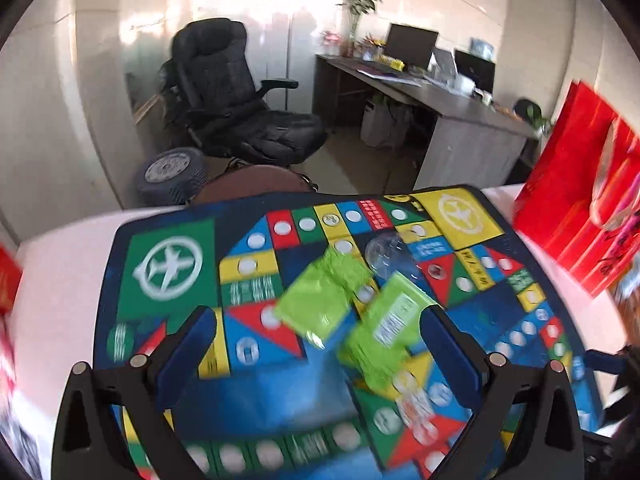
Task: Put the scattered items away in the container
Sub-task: 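Reach both open tools toward the green tea packets on the mat, then grasp a green tea packet with the left tool while the right tool grasps another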
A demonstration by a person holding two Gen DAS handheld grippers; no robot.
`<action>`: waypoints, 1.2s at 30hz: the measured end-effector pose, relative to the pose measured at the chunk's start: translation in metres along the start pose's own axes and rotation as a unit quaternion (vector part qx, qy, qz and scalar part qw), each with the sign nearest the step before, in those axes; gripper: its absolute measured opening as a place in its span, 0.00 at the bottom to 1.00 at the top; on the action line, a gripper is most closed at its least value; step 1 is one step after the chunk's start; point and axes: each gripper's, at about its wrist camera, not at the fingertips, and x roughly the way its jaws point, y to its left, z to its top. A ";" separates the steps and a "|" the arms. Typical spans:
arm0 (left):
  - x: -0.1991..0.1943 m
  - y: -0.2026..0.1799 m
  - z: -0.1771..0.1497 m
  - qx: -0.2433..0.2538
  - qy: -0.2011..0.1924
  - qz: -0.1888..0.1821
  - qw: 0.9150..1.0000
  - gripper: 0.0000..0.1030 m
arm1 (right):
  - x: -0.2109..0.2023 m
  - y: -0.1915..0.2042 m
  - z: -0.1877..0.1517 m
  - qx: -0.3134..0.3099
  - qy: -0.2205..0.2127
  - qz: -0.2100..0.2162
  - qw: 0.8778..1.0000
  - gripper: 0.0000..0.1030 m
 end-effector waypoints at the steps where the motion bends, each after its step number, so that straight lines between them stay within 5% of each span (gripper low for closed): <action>1: 0.016 0.001 0.007 0.014 0.010 0.003 1.000 1.00 | 0.006 0.001 0.005 -0.002 0.001 0.001 1.000 0.96; 8: 0.083 0.004 0.034 0.071 0.044 -0.023 0.996 1.00 | 0.062 0.027 0.042 -0.044 -0.009 0.030 0.999 0.96; 23: 0.117 -0.012 0.013 0.152 0.039 -0.012 0.987 1.00 | 0.154 0.071 0.061 -0.060 0.017 -0.033 0.998 0.97; 32: 0.119 -0.005 0.014 0.127 0.035 -0.019 0.991 1.00 | 0.173 0.067 0.078 -0.062 0.009 -0.068 0.996 0.98; 36: 0.123 0.002 0.014 0.093 0.049 -0.041 0.994 0.96 | 0.171 0.062 0.084 -0.060 0.008 -0.067 0.996 0.81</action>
